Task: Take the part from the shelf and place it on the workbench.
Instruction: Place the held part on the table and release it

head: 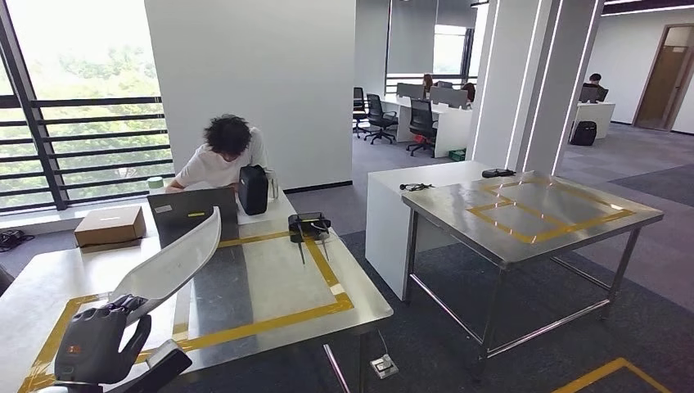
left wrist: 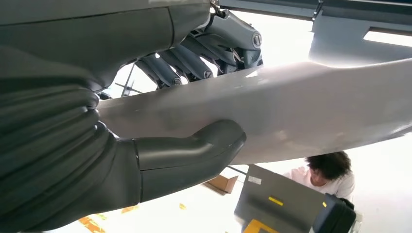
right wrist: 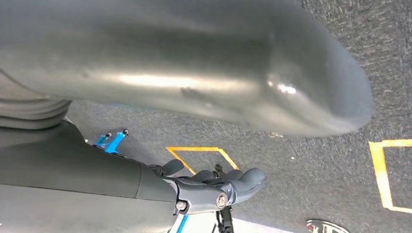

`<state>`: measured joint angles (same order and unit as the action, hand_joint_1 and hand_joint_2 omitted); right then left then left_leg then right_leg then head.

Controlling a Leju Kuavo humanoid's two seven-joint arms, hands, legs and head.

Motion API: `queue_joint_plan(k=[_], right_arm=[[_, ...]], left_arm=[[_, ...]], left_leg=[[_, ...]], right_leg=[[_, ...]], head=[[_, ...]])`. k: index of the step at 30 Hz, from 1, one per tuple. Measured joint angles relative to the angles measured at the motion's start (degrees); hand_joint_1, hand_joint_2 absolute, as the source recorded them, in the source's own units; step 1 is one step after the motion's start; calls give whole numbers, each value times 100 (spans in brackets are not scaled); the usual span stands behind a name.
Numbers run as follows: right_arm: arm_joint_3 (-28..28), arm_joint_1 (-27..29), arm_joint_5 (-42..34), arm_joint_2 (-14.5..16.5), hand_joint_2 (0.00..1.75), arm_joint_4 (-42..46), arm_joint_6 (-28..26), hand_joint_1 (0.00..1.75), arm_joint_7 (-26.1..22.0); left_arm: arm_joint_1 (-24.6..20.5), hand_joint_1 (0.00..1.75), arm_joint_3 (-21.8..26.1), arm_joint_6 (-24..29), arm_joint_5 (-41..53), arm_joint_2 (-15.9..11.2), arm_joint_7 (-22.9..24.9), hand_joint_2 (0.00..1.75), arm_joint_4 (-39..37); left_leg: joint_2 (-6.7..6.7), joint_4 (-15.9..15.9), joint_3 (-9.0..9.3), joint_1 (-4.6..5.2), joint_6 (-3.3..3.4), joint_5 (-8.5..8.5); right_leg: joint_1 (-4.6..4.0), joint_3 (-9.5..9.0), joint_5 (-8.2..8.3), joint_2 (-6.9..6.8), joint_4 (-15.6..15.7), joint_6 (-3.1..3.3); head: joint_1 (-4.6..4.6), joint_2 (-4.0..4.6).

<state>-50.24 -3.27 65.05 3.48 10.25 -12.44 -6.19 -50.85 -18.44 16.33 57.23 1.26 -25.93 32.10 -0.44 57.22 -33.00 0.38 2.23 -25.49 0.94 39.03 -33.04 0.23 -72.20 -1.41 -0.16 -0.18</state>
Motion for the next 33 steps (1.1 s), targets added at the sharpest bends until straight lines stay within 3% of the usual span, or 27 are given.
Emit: queue_joint_plan(k=[1,3,5,7,10,12,15,16,17,18,20,22,25,27,31,32,33], right_arm=[[-1,2,-5,-1,0,0,1,0,0],[-2,5,-11,-1,0,0,1,0,0],[-20,19,-14,-2,0,0,1,0,0],[-37,26,-11,-1,0,0,3,0,-1],[-49,33,-7,3,0,0,3,0,0],[-70,34,1,4,0,0,3,0,0],[-90,34,15,5,0,0,5,0,0],[-91,36,17,7,0,0,5,0,1],[-92,39,20,8,0,0,5,0,1],[-94,41,21,8,0,0,5,0,1],[-96,42,23,15,0,-1,5,0,0],[-97,36,27,26,0,-1,9,0,3],[-99,33,34,40,0,-1,16,0,12],[-99,33,39,44,0,0,16,0,11],[-99,32,46,22,0,0,17,0,-1],[-101,37,46,20,0,0,18,0,-1],[-102,41,48,18,0,0,18,0,-1]], left_arm=[[12,175,-1,-1,1,3,-1,175,-4],[23,175,-1,-1,1,3,-1,175,-8],[44,175,-1,-1,1,20,4,175,-21],[56,175,-1,0,3,39,10,175,-35],[54,175,-3,-2,8,44,15,175,-40],[41,175,-3,-3,10,44,22,175,-45],[48,175,-4,-3,11,47,34,175,-69],[67,175,-4,-3,12,48,37,175,-79],[85,175,-5,-3,13,48,40,175,-90],[95,175,-5,-3,14,46,44,175,-97],[86,175,-5,-3,14,40,47,175,-103],[62,175,-5,-3,16,35,47,175,-106],[53,175,-7,-4,23,42,49,175,-103],[36,175,-6,-5,23,43,52,175,-98],[30,175,-6,-13,36,73,30,175,-116],[45,175,-7,-20,39,75,23,175,-126],[56,175,-7,-29,40,76,17,175,-133]], left_leg=[[-1,1,9,0,3,-15],[-2,4,16,0,3,-27],[-7,41,126,-3,-52,-154],[-16,81,225,6,-143,-306],[-18,138,248,16,-245,-354],[-6,425,130,4,-303,-440],[8,1444,-506,-14,-364,-795],[9,1678,-704,-16,-366,-857],[9,1724,-810,-16,-355,-806],[9,1558,-810,-13,-331,-628],[14,810,-591,17,-239,-71],[20,218,-384,69,-156,146],[14,32,-245,73,-97,118],[16,-7,-126,45,-46,116],[-3,1,-28,29,1,12],[-8,13,-7,28,-6,-23],[-11,31,24,24,-17,-66]], right_leg=[[1,137,-70,0,-186,-8],[2,226,-106,0,-293,-13],[4,80,459,-10,453,-25],[-9,-123,960,-20,1283,21],[-10,-216,908,-6,1352,164],[4,-300,869,0,1363,238],[7,-391,785,3,1367,292],[6,-423,752,7,1366,293],[4,-463,717,13,1366,291],[-1,-514,680,19,1365,286],[-12,-621,603,26,1369,269],[-20,-675,542,27,1377,224],[-25,-704,528,16,1319,120],[-21,-625,459,10,1087,64],[-1,193,38,3,-134,-27],[3,325,62,2,-225,-41],[7,347,216,1,-96,-49]], head=[[-1,1],[-2,1],[-7,1],[-8,0],[7,0],[21,0],[34,-1],[36,0],[39,-1],[43,-1],[46,-1],[48,-1],[35,-1],[25,3],[0,1],[-1,1],[-4,1]])
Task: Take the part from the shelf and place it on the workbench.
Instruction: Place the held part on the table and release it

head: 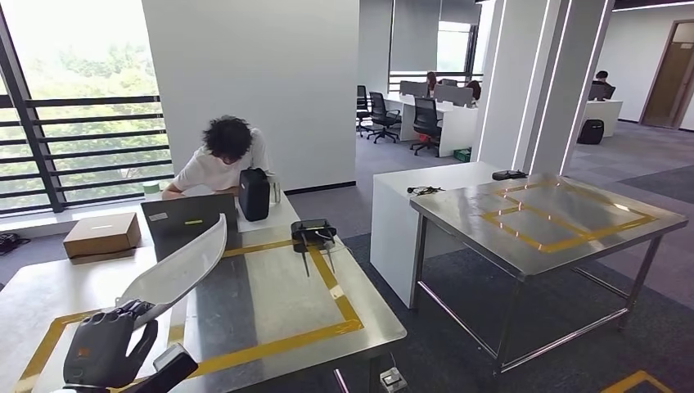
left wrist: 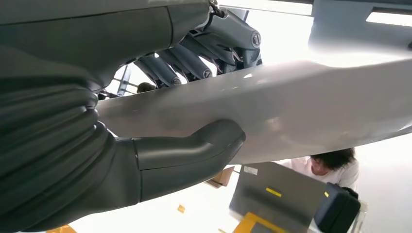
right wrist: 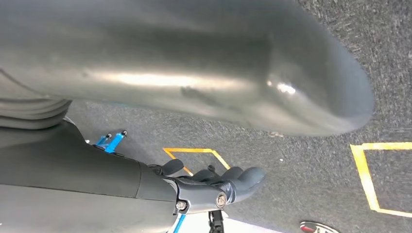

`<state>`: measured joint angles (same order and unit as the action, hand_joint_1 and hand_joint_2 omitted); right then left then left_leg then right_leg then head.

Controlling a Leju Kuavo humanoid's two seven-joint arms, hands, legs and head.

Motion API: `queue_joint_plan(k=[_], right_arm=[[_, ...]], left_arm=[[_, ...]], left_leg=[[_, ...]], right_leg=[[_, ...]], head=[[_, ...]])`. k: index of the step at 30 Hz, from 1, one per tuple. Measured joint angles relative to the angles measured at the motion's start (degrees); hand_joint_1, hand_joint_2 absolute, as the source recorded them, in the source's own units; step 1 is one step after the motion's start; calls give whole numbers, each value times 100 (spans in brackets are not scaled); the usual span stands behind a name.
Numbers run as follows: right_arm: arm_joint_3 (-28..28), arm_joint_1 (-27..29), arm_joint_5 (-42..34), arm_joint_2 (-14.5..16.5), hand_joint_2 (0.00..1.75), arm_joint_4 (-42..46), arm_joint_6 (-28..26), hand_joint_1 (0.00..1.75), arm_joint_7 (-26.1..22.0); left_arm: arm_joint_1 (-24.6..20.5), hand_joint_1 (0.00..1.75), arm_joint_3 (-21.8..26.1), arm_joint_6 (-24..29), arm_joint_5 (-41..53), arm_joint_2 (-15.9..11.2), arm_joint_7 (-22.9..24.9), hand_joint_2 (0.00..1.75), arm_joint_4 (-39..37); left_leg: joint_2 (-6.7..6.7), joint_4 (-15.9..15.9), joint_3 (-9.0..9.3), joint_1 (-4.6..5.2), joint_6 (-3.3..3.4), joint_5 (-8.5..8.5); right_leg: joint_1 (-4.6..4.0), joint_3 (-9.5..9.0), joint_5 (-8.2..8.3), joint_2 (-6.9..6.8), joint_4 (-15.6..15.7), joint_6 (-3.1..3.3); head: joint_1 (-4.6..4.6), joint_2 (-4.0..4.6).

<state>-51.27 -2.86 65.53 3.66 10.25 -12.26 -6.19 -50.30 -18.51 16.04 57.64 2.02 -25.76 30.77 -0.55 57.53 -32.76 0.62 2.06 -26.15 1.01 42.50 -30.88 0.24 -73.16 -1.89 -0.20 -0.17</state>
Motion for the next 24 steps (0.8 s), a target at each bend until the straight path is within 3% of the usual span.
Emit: queue_joint_plan(k=[2,3,5,7,9,10,13,14,15,16,18,19,21,24], right_arm=[[-4,3,14,-9,0,0,3,0,3],[-5,2,27,-11,0,0,5,0,6],[-7,-1,45,-13,0,0,13,0,15],[-11,0,48,-10,0,0,14,0,16],[-19,5,48,-8,0,0,11,0,7],[-23,3,47,-8,0,0,10,0,3],[-28,2,45,-7,0,0,7,0,-1],[-29,6,44,-6,0,0,7,0,-2],[-30,9,43,-5,0,0,7,0,-3],[-31,12,42,-5,0,0,7,0,-4],[-32,14,42,4,0,-1,7,0,-5],[-32,11,40,12,0,-1,3,0,-5],[-34,11,35,28,0,-1,-3,0,-3],[-36,10,33,33,0,0,-8,0,-1]], left_arm=[[-1,175,0,-13,4,6,14,175,-5],[-14,175,0,-15,7,9,25,175,-9],[-40,175,0,-15,15,12,46,175,-19],[-57,175,0,-12,18,9,56,175,-24],[-71,175,0,-5,19,5,67,175,-31],[-79,175,0,2,20,3,74,175,-37],[-46,175,-2,40,27,-2,98,175,-72],[-20,175,-2,53,28,-7,106,175,-83],[0,175,-2,66,29,-19,119,175,-92],[9,175,-2,79,28,-33,134,175,-97],[-1,175,1,102,24,-78,168,175,-101],[-15,175,3,109,22,-103,186,175,-104],[-42,175,13,112,19,-154,213,175,-111],[-75,175,58,113,13,-220,247,175,-115]], left_leg=[[2,40,74,-14,-45,-103],[4,64,102,-14,-77,-154],[7,81,126,2,-147,-227],[3,85,152,16,-207,-259],[10,291,90,9,-265,-291],[16,547,-46,0,-293,-345],[24,1573,-727,-26,-357,-701],[25,1713,-883,-28,-361,-745],[25,1653,-936,-27,-350,-664],[25,1405,-892,-23,-321,-464],[26,618,-653,14,-217,83],[27,302,-556,40,-173,226],[27,8,-461,82,-101,289],[29,-74,-298,55,-7,292]], right_leg=[[6,-207,504,-8,709,-1],[-4,-328,648,-13,1075,15],[-21,-460,709,-18,1419,91],[-21,-519,677,-9,1437,191],[-5,-615,648,1,1451,273],[2,-667,622,5,1457,304],[1,-778,510,7,1460,340],[0,-823,469,11,1459,340],[-3,-875,427,15,1458,338],[-9,-936,384,20,1458,333],[-22,-1046,294,25,1459,312],[-26,-1080,256,30,1465,288],[-31,-1123,223,33,1474,219],[-26,-1118,201,19,1311,140]], head=[[-3,0],[-4,1],[2,1],[10,-1],[19,0],[25,-1],[40,-2],[44,-2],[46,-2],[48,-2],[49,-1],[51,0],[49,1],[41,-1]])
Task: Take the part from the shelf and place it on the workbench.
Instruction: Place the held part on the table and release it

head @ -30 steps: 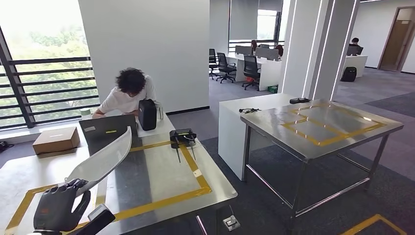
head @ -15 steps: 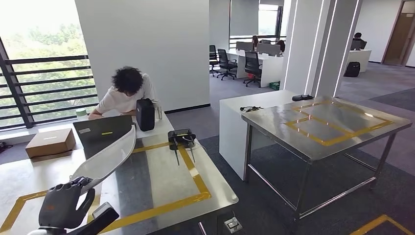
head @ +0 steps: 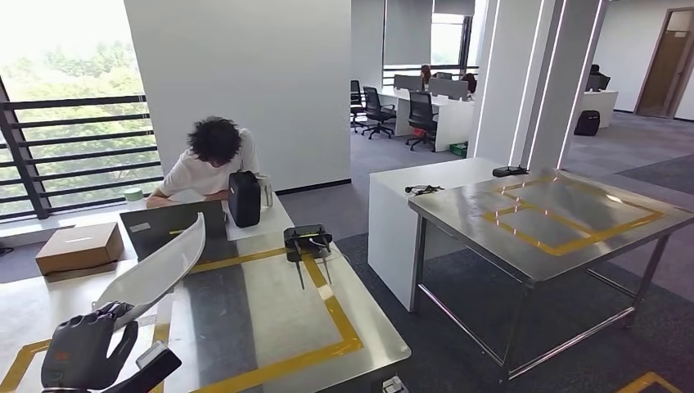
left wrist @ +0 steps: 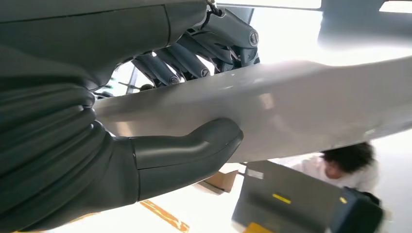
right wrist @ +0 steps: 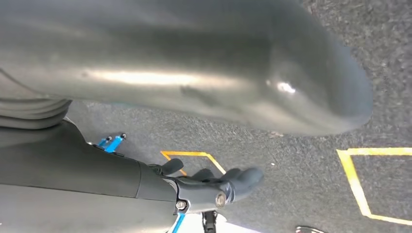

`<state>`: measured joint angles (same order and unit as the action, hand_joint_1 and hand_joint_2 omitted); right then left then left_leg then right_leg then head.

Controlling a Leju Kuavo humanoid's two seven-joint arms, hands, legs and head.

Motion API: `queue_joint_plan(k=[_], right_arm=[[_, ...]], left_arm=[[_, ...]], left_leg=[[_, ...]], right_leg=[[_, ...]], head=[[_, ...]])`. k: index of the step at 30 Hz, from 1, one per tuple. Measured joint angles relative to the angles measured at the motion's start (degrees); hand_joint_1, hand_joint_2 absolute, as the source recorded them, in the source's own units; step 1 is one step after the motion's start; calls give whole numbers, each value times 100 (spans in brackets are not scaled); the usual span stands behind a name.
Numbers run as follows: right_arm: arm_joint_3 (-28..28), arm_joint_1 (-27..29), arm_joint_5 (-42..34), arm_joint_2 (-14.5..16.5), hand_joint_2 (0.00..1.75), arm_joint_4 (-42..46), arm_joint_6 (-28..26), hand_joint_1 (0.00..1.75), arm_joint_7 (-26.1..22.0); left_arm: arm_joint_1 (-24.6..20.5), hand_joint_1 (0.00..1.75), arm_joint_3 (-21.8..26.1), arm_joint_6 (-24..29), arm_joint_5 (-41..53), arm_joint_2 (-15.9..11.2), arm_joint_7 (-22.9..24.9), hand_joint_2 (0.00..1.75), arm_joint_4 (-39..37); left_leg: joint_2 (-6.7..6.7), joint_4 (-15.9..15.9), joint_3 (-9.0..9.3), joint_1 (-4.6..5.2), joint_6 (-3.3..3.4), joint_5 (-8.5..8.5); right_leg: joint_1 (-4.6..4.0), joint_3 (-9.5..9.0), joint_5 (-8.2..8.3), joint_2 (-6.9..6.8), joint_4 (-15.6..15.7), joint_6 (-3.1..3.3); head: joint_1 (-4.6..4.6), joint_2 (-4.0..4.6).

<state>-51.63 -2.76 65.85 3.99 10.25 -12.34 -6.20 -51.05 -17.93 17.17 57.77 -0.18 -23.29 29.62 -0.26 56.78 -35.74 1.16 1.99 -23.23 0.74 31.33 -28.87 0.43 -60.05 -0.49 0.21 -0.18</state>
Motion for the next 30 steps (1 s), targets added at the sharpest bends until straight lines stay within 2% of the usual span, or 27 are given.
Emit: queue_joint_plan(k=[1,2,4,5,6,7,9,11,14,16,18,20,21,22,24,25,26,27,28,30], right_arm=[[0,-7,2,-3,0,0,-1,0,2],[0,-13,4,-7,0,0,-1,0,2],[-1,-15,9,-14,0,0,1,0,4],[-2,-12,11,-16,0,0,1,0,4],[-6,-8,14,-17,0,0,1,0,4],[-14,-7,19,-18,0,0,1,0,4],[-39,-5,31,-19,0,0,3,0,3],[-70,-5,47,-14,0,0,10,0,2],[-98,-7,66,-5,0,0,14,0,2],[-102,-13,83,-2,0,0,14,0,2],[-106,-17,96,-1,0,0,15,0,1],[-117,-13,101,0,0,0,16,0,2],[-126,-9,105,1,0,0,16,0,2],[-135,-7,111,1,0,0,16,0,3],[-144,-9,130,5,0,0,20,0,7],[-144,-13,137,10,0,0,25,0,11],[-144,-17,143,15,0,0,31,0,17],[-144,-17,146,21,0,0,37,0,23],[-144,-17,148,24,0,0,40,0,28],[-144,-20,151,29,0,1,40,0,33]], left_arm=[[-12,175,19,1,1,-12,14,175,-1],[-19,175,35,1,8,-20,34,175,-6],[-2,175,50,11,47,-37,92,175,-29],[17,175,52,23,83,-49,137,175,-49],[32,175,55,38,126,-64,186,175,-70],[42,175,58,57,175,-80,239,175,-92],[47,175,69,87,266,-108,336,175,-132],[46,175,83,108,329,-137,412,175,-174],[70,175,98,144,428,-207,515,175,-236],[89,175,114,185,485,-252,563,175,-270],[120,175,129,214,517,-288,583,175,-310],[184,175,139,223,532,-327,596,175,-356],[216,175,143,223,533,-344,601,175,-377],[237,175,146,222,534,-359,604,175,-395],[246,175,162,217,538,-392,606,175,-418],[243,175,173,214,541,-409,606,175,-428],[239,175,185,204,545,-424,606,175,-438],[237,175,195,195,550,-436,607,175,-448],[237,175,200,186,554,-445,608,175,-457],[236,175,211,179,559,-454,591,175,-464]], left_leg=[[-2,-10,62,-12,24,-8],[-5,-13,103,-19,40,-31],[-18,-5,159,-21,56,-100],[-24,7,193,-21,53,-144],[-29,24,232,-22,46,-194],[-32,48,278,-25,34,-251],[-33,105,374,-27,-6,-378],[-39,137,415,-17,-72,-482],[-46,187,449,-10,-189,-541],[-34,462,337,-21,-251,-595],[-20,1122,-58,-48,-311,-795],[-13,1723,-499,-77,-350,-1033],[-11,1785,-612,-85,-354,-1024],[-11,1635,-618,-89,-346,-880],[-8,864,-391,-77,-284,-312],[-6,501,-270,-55,-244,-137],[-6,258,-173,-33,-205,-49],[-6,138,-132,-15,-171,-43],[-9,117,-93,-6,-141,-94],[-10,63,17,-36,-82,-67]], right_leg=[[6,107,-50,-8,-211,-19],[12,295,-135,-14,-526,-43],[15,763,-381,-17,-1189,-92],[17,943,-467,-18,-1363,-107],[19,1033,-450,-18,-1344,-116],[21,1026,-307,-20,-1135,-119],[20,834,226,-28,-398,-107],[-2,688,484,-38,58,-38],[-5,600,482,-29,119,100],[15,507,447,-22,135,176],[22,424,382,-18,144,222],[22,350,302,-10,143,231],[22,302,260,-6,142,226],[19,245,215,-2,141,219],[13,117,121,1,144,199],[8,69,80,6,145,180],[7,41,41,8,151,150],[6,20,20,10,139,115],[1,0,12,10,132,75],[0,-13,-20,0,44,17]], head=[[-7,0],[-14,1],[-28,0],[-31,-1],[-34,-1],[-35,0],[-37,1],[-31,0],[-25,-1],[-15,-1],[-2,-1],[3,-1],[5,-2],[7,-2],[9,-1],[9,0],[10,0],[10,0],[7,0],[-1,0]])
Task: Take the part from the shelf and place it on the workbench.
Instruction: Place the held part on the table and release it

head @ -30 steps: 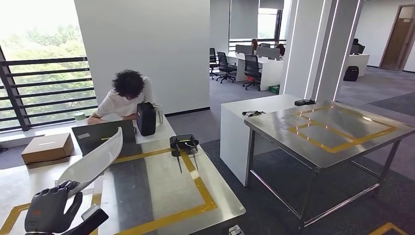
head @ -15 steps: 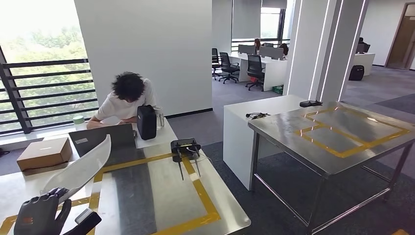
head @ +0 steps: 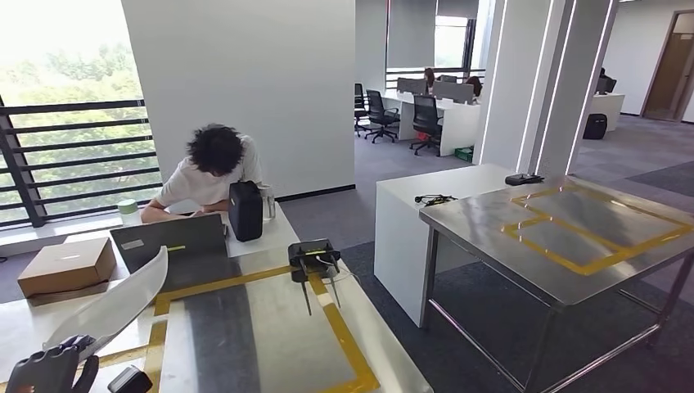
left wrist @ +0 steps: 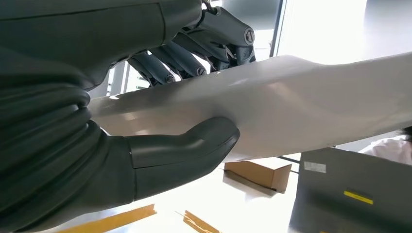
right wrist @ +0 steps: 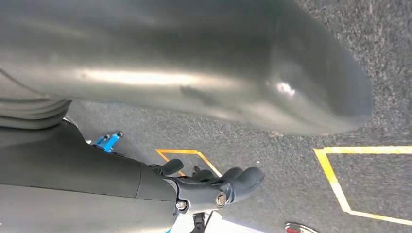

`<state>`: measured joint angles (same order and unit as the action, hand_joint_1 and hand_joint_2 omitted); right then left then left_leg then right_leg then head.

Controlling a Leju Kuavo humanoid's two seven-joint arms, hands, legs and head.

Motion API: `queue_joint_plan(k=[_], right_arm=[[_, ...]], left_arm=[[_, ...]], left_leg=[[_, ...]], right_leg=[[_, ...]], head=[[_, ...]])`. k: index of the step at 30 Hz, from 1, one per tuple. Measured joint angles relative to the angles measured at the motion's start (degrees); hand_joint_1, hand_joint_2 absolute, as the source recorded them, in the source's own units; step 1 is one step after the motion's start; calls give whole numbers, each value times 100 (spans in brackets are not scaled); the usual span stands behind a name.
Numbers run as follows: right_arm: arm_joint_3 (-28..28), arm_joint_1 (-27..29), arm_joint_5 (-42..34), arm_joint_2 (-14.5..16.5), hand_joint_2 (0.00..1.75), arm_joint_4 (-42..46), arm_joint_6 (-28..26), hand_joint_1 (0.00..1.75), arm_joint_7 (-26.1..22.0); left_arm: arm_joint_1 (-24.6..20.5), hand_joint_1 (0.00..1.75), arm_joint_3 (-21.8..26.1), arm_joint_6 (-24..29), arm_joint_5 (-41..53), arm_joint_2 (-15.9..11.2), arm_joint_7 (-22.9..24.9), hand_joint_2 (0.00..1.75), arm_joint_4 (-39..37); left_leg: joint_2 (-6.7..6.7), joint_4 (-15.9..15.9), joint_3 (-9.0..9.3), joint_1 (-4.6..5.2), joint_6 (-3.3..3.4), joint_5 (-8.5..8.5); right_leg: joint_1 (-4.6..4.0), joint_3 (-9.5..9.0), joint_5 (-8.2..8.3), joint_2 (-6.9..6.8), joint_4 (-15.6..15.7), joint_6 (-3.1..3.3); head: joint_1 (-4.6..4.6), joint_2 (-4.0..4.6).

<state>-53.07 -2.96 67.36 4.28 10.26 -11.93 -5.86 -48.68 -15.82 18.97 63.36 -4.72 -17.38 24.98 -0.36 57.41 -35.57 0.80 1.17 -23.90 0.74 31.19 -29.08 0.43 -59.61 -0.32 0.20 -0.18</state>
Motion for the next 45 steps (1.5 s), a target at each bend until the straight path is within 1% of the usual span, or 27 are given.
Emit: queue_joint_plan(k=[1,2,5,6,7,8,9,10,12,15,17,20,21,22,23,25,26,27,30,31,32,35,37,40,41,44,45], right_arm=[[0,-5,4,0,0,1,-1,0,1],[0,-11,8,-3,0,1,-1,0,1],[0,-5,24,-10,0,0,-2,0,3],[0,1,29,-10,0,-1,-2,0,3],[0,5,37,-11,0,-1,-3,0,3],[0,6,43,-13,0,-1,-5,0,3],[0,7,48,-16,0,-1,-7,0,3],[0,10,52,-19,0,-1,-8,0,3],[0,13,59,-17,0,-1,-7,0,2],[-2,17,66,-12,0,-1,-8,0,3],[-2,8,67,-10,0,-1,-9,0,3],[-2,10,63,-9,0,-1,-9,0,12],[-3,14,60,-9,0,-1,-9,0,25],[-4,18,56,-8,0,-1,-9,0,40],[-5,19,50,-8,0,-1,-9,0,58],[-13,18,29,-4,0,-1,-16,0,85],[-21,17,16,-2,0,-1,-23,0,95],[-33,16,1,3,0,-1,-30,0,102],[-79,11,-19,22,0,-1,-36,0,107],[-93,9,-17,28,0,-1,-38,0,103],[-106,4,-16,30,0,0,-40,0,97],[-131,-5,-9,28,0,0,-45,0,74],[-138,-2,-1,28,0,-1,-43,0,69],[-140,1,19,29,0,-1,-40,0,68],[-140,1,28,29,0,-1,-40,0,68],[-140,2,48,29,0,-1,-39,0,70],[-140,2,50,29,0,-1,-39,0,70]], left_arm=[[-12,175,6,0,2,-2,-14,175,-7],[-24,175,11,2,5,2,-30,175,-16],[-23,175,17,3,17,14,-60,175,-60],[-9,175,19,3,21,15,-68,175,-75],[2,175,21,3,23,15,-72,175,-87],[8,175,23,3,24,15,-74,175,-95],[11,175,26,2,27,15,-75,175,-98],[11,175,29,1,33,14,-74,175,-102],[7,175,38,-4,60,9,-71,175,-115],[13,175,61,-10,78,-1,-73,175,-128],[14,175,72,-12,75,-6,-73,175,-137],[49,175,103,-37,44,-10,-52,175,-181],[73,175,116,-54,31,-15,-45,175,-203],[96,175,128,-70,22,-22,-39,175,-223],[109,175,138,-86,17,-29,-32,175,-242],[115,175,151,-102,50,-46,8,175,-280],[110,175,153,-109,84,-51,43,175,-302],[110,175,153,-118,120,-55,76,175,-324],[120,175,153,-144,162,-51,128,175,-370],[119,175,154,-148,162,-49,137,175,-381],[117,175,155,-152,164,-47,143,175,-392],[142,175,159,-158,170,-45,77,175,-424],[189,175,163,-150,163,-47,-48,175,-436],[256,175,166,-83,175,-49,-238,175,-443],[271,131,166,-66,191,-48,-273,175,-443],[288,0,167,-56,228,-43,-320,175,-441],[288,0,167,-55,236,-39,-333,175,-437]], left_leg=[[0,-15,66,-17,30,-12],[0,-29,115,-30,55,-29],[-12,-23,200,-32,89,-126],[-18,-15,234,-32,85,-168],[-23,-4,277,-35,76,-216],[-25,11,329,-38,62,-270],[-24,26,381,-41,41,-331],[-24,49,430,-38,14,-388],[-26,65,471,-23,-54,-480],[-28,118,505,-13,-155,-539],[-11,437,368,-29,-231,-638],[3,1454,-288,-65,-309,-999],[4,1653,-471,-75,-314,-1044],[4,1651,-557,-81,-307,-965],[5,1444,-542,-85,-294,-760],[5,697,-334,-81,-254,-195],[6,374,-239,-66,-231,-49],[6,180,-176,-51,-204,34],[-3,93,-106,-45,-123,34],[-6,79,-81,-50,-114,32],[-10,56,-51,-53,-110,31],[-21,45,-20,-35,-100,0],[-25,49,-23,-23,-76,-20],[-24,55,-25,-11,-55,-32],[-23,58,-25,-9,-53,-33],[-20,64,-25,-5,-47,-31],[-19,64,-24,-4,-45,-29]], right_leg=[[1,55,-40,-5,-131,-21],[5,191,-118,-10,-376,-41],[14,872,-466,-15,-1347,-105],[17,1030,-496,-16,-1463,-123],[19,1087,-400,-17,-1373,-131],[22,1038,-183,-19,-1087,-131],[23,920,116,-23,-682,-124],[16,813,334,-29,-323,-104],[-1,680,525,-38,55,-44],[8,600,491,-35,89,85],[24,502,442,-31,103,160],[27,395,340,-19,106,203],[27,355,302,-12,104,200],[28,305,261,-6,102,194],[28,245,217,-2,100,185],[26,122,128,1,95,155],[23,88,89,3,90,129],[20,74,54,4,87,96],[17,64,-17,3,96,-12],[13,48,4,-1,106,-25],[5,23,21,-5,117,-6],[-6,-63,20,-18,191,117],[2,-94,-15,-24,243,139],[11,-103,-18,-25,265,128],[14,-104,-17,-25,268,109],[25,-107,-12,-24,280,-1],[27,-108,-9,-24,283,-27]], head=[[-7,1],[-14,1],[-32,0],[-34,-1],[-38,-1],[-40,0],[-42,0],[-42,1],[-38,1],[-24,-1],[-13,-1],[0,-1],[3,-1],[3,-2],[5,-2],[6,-1],[12,-1],[7,-1],[-7,-1],[-10,0],[-15,-1],[-30,-1],[-36,-1],[-40,0],[-39,1],[-38,0],[-37,0]])
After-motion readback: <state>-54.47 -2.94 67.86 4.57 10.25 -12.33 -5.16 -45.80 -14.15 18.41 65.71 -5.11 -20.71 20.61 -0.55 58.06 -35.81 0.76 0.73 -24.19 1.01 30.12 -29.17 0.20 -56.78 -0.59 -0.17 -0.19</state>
